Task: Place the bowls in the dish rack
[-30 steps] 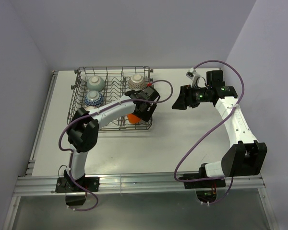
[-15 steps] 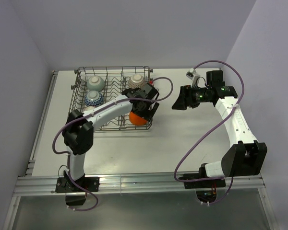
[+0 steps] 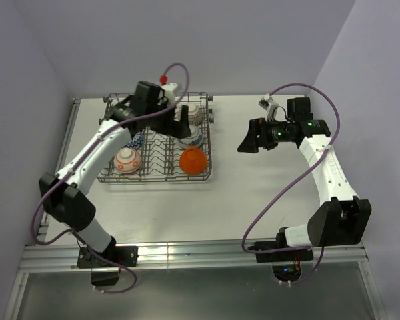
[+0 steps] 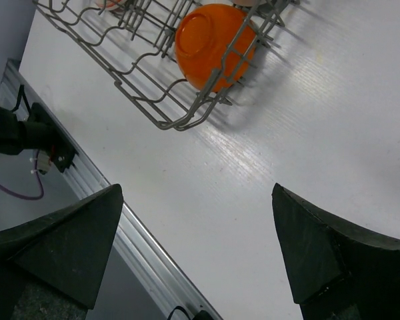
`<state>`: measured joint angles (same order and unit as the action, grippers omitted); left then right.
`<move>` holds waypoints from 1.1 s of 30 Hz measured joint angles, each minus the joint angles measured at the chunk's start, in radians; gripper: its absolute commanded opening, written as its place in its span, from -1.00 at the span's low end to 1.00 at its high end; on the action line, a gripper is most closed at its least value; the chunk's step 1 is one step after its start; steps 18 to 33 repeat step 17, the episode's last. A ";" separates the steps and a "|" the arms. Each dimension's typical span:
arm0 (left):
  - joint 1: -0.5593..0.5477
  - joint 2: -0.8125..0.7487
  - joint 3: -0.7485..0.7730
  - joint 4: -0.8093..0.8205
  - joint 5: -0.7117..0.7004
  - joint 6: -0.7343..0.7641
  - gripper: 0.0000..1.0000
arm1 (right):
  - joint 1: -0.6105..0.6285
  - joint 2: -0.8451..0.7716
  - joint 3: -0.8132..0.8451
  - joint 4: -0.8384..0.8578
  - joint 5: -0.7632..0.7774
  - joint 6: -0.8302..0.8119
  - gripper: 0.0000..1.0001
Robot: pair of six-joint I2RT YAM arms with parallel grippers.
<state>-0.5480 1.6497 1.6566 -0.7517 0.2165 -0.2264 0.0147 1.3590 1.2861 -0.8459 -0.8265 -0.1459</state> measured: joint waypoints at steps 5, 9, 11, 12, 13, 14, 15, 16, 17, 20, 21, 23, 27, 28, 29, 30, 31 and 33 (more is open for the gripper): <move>0.201 -0.103 -0.034 0.045 0.179 0.001 0.99 | 0.000 -0.001 0.012 0.008 0.013 0.011 1.00; 0.333 -0.192 -0.106 0.055 0.244 0.014 0.99 | 0.000 -0.001 0.012 0.022 0.017 0.026 1.00; 0.373 -0.245 -0.167 0.063 0.261 0.027 0.99 | 0.000 -0.002 0.011 0.030 0.018 0.030 1.00; 0.385 -0.268 -0.197 0.062 0.266 0.030 0.99 | 0.000 -0.002 0.011 0.032 0.017 0.033 1.00; 0.395 -0.294 -0.233 0.061 0.272 0.031 0.99 | 0.000 -0.002 0.009 0.036 0.017 0.034 1.00; 0.402 -0.315 -0.264 0.060 0.278 0.032 0.99 | 0.000 -0.003 0.007 0.039 0.017 0.037 1.00; 0.407 -0.335 -0.291 0.058 0.280 0.031 0.99 | 0.000 -0.005 0.000 0.046 0.017 0.038 1.00; 0.410 -0.351 -0.317 0.058 0.283 0.031 0.99 | 0.000 -0.008 -0.006 0.048 0.017 0.041 1.00; 0.411 -0.364 -0.336 0.061 0.283 0.031 0.99 | 0.000 -0.011 -0.016 0.053 0.017 0.045 1.00; 0.411 -0.364 -0.336 0.061 0.283 0.031 0.99 | 0.000 -0.011 -0.016 0.053 0.017 0.045 1.00; 0.411 -0.364 -0.336 0.061 0.283 0.031 0.99 | 0.000 -0.011 -0.016 0.053 0.017 0.045 1.00; 0.411 -0.364 -0.336 0.061 0.283 0.031 0.99 | 0.000 -0.011 -0.016 0.053 0.017 0.045 1.00; 0.411 -0.364 -0.336 0.061 0.283 0.031 0.99 | 0.000 -0.011 -0.016 0.053 0.017 0.045 1.00; 0.411 -0.364 -0.336 0.061 0.283 0.031 0.99 | 0.000 -0.011 -0.016 0.053 0.017 0.045 1.00; 0.411 -0.364 -0.336 0.061 0.283 0.031 0.99 | 0.000 -0.011 -0.016 0.053 0.017 0.045 1.00; 0.411 -0.364 -0.336 0.061 0.283 0.031 0.99 | 0.000 -0.011 -0.016 0.053 0.017 0.045 1.00; 0.411 -0.364 -0.336 0.061 0.283 0.031 0.99 | 0.000 -0.011 -0.016 0.053 0.017 0.045 1.00; 0.411 -0.364 -0.336 0.061 0.283 0.031 0.99 | 0.000 -0.011 -0.016 0.053 0.017 0.045 1.00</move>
